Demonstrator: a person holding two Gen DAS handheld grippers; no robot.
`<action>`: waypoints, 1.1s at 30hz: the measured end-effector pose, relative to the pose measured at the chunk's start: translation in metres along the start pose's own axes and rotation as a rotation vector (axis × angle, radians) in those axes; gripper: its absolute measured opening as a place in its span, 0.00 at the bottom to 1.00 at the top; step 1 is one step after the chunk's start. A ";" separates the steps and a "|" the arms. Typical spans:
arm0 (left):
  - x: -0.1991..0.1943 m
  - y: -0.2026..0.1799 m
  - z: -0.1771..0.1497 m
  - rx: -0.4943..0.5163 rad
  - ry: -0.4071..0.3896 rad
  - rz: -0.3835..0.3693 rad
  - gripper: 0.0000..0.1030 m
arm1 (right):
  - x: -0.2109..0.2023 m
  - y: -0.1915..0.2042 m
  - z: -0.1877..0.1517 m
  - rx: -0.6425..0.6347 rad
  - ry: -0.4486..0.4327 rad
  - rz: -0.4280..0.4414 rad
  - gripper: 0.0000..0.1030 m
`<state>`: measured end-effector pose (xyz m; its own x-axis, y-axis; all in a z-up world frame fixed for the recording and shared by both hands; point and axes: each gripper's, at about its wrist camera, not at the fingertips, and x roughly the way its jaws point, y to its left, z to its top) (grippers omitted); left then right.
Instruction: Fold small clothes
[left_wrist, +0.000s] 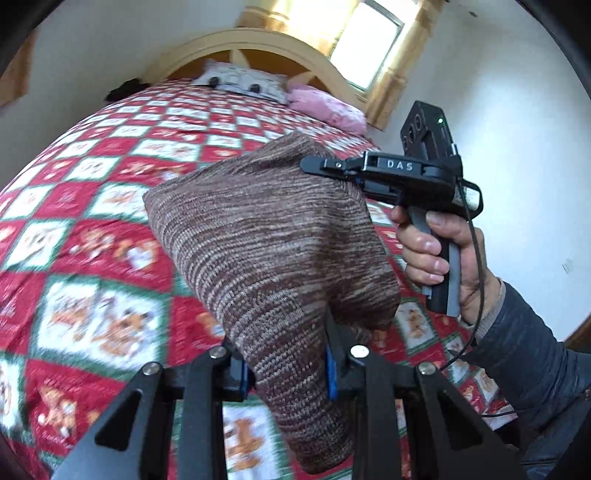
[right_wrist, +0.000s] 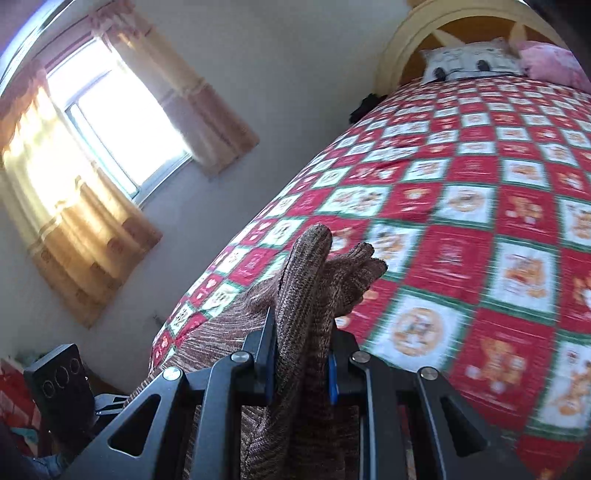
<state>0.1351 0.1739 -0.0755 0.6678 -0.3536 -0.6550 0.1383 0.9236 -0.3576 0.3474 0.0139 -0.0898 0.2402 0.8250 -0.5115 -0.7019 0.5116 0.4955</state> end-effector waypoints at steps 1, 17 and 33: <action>-0.001 0.005 -0.001 -0.009 -0.003 0.006 0.29 | 0.011 0.006 0.000 -0.009 0.009 0.002 0.20; 0.027 0.071 -0.044 -0.172 -0.015 0.065 0.55 | 0.067 -0.018 -0.041 0.051 0.110 -0.078 0.41; 0.037 0.084 -0.011 -0.031 -0.095 0.328 0.76 | -0.002 0.030 -0.127 -0.095 0.197 -0.065 0.07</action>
<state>0.1634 0.2364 -0.1375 0.7382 -0.0218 -0.6742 -0.1162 0.9804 -0.1590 0.2407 -0.0030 -0.1636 0.1578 0.7231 -0.6724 -0.7514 0.5298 0.3934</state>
